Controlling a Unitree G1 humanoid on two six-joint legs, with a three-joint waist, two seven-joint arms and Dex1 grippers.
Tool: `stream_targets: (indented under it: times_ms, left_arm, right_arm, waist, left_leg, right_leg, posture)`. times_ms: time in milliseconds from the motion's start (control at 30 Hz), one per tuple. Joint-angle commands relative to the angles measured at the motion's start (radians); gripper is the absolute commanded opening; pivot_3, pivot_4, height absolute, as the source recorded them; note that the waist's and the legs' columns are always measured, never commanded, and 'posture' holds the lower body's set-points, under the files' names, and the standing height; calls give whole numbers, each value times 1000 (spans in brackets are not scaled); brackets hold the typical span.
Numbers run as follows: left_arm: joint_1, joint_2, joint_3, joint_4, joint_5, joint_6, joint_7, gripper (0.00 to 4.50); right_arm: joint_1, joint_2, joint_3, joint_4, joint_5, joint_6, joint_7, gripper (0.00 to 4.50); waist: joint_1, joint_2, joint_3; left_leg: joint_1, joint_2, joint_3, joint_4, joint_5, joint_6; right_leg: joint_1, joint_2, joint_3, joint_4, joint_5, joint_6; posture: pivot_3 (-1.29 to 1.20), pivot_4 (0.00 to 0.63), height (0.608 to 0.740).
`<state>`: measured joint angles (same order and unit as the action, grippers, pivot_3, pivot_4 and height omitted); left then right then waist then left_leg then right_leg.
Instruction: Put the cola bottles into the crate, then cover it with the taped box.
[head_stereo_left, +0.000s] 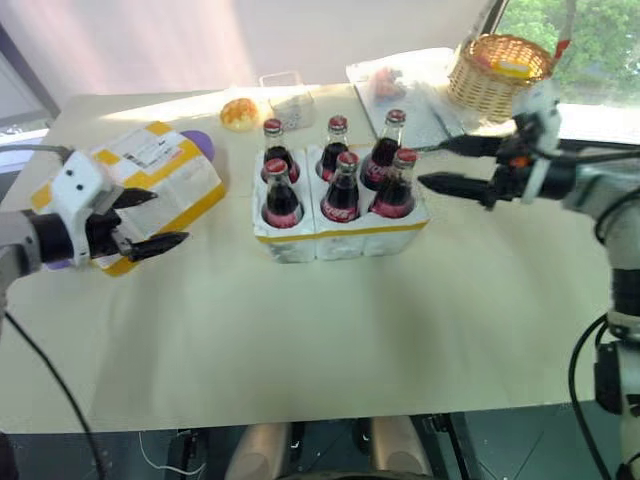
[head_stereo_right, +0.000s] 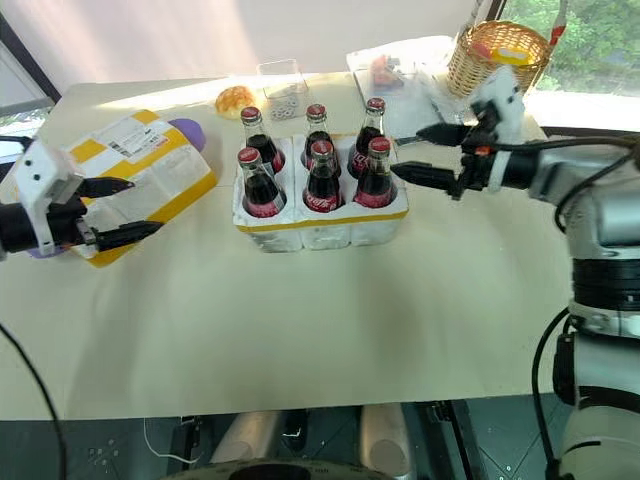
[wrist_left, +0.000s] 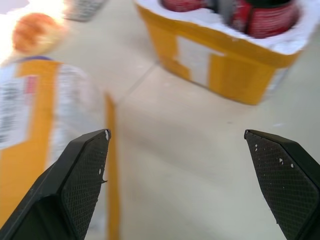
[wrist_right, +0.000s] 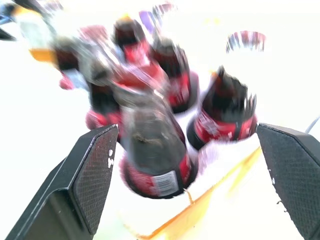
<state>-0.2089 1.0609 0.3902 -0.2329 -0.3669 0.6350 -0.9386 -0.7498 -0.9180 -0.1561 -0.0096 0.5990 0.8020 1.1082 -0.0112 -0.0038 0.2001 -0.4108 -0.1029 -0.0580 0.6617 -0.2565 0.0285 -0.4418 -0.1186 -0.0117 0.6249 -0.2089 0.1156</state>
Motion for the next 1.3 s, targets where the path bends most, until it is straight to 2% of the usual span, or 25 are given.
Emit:
stream_targets:
  times_ms: [33,133,300,467,633,933,1200,1300]
  left_arm:
    - [119,44,98,-5,186,-66,125,4500]
    - [226,42,110,1,328,-110,244,4500]
    - [369,17,116,0,487,-181,359,4500]
    - [425,-4,72,53,596,-224,445,4500]
    - [355,-32,-30,177,636,-292,503,4500]
    - [153,-72,-223,450,745,-467,657,4500]
    - [48,-89,-313,648,799,-589,762,4500]
    - [28,-92,-325,681,796,-612,768,3628]
  right_arm:
    - [39,-95,-111,-46,58,32,49,4461]
    - [58,-138,-143,-15,33,-4,32,4461]
    - [77,-162,-178,37,27,-25,26,4461]
    - [118,-190,-187,36,31,-39,57,4461]
    - [177,-239,-209,-15,67,-36,144,4461]
    - [187,-280,-244,-2,84,-37,159,4461]
    - [248,-295,-293,27,81,-77,196,4461]
    - [256,-291,-292,36,73,-95,195,4500]
  waist:
    - [-1,0,0]
    - [0,0,0]
    - [1,0,0]
    - [6,0,0]
    - [15,1,0]
    - [26,0,0]
    - [24,1,-1]
    - [23,1,-1]
  left_leg:
    - [0,0,0,0,0,0]
    - [1,1,1,-1,0,0]
    - [1,3,2,-1,0,0]
    - [0,3,2,-3,-1,0]
    - [0,3,3,-4,-1,0]
    - [0,4,4,-4,-1,0]
    - [1,4,4,-4,-1,0]
    - [1,5,5,-4,0,-1]
  right_leg:
    - [0,0,0,0,0,0]
    - [0,-1,0,-1,0,0]
    - [1,0,0,-4,0,0]
    - [0,-1,0,-6,0,0]
    - [0,-1,0,-6,0,0]
    - [0,0,0,-6,1,0]
    - [0,0,0,-6,2,0]
    - [0,0,0,-6,2,0]
  posture:
    - [0,150,740]
    - [0,150,740]
    - [0,150,740]
    - [0,150,740]
    - [0,150,740]
    - [0,150,740]
    - [0,150,740]
    - [0,150,740]
